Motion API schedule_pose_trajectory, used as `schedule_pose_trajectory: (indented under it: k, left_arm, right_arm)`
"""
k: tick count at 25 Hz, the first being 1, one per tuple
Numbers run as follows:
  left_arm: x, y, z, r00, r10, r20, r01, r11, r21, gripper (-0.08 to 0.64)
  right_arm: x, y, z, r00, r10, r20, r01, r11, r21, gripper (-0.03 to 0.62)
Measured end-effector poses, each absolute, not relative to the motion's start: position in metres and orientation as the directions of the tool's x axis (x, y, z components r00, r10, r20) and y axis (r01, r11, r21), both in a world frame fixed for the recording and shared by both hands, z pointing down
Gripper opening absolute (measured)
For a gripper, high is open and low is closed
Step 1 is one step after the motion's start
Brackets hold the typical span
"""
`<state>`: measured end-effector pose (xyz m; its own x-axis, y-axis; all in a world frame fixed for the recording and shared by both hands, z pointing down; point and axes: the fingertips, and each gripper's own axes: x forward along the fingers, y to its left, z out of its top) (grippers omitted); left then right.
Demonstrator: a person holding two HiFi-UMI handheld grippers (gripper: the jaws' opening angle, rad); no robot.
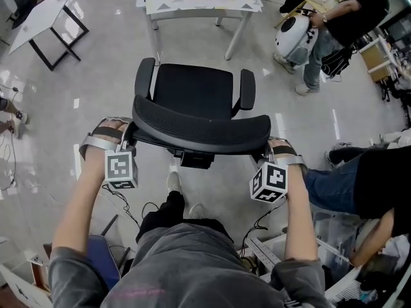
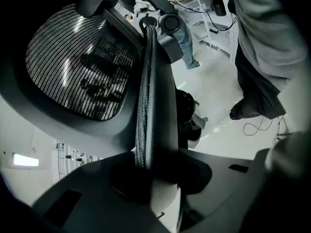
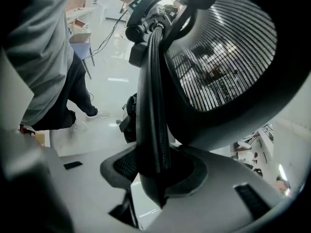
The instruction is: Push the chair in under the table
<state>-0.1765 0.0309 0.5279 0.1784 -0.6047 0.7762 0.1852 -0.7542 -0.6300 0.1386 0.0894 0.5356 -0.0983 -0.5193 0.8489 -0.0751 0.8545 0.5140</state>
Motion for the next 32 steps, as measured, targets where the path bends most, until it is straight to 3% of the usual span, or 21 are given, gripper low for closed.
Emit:
schedule_pose_trajectory:
  k: [16, 32]
  left_arm:
    - [-0.171, -0.113, 0.53, 0.212, -0.591, 0.778, 0.22, -0.747, -0.627, 0.104]
    - [-0.146, -0.255, 0.528, 0.181, -0.602, 0.777, 0.192, -0.753, -0.629, 0.101]
  right_arm:
    - [0.145, -0.049, 0.541, -0.024, -0.506, 0.862, -0.111, 0.858, 0.501, 0.138]
    - [0.169, -0.201, 0.538, -0.069, -0.512, 0.856, -0.052, 0.859, 0.51, 0.129]
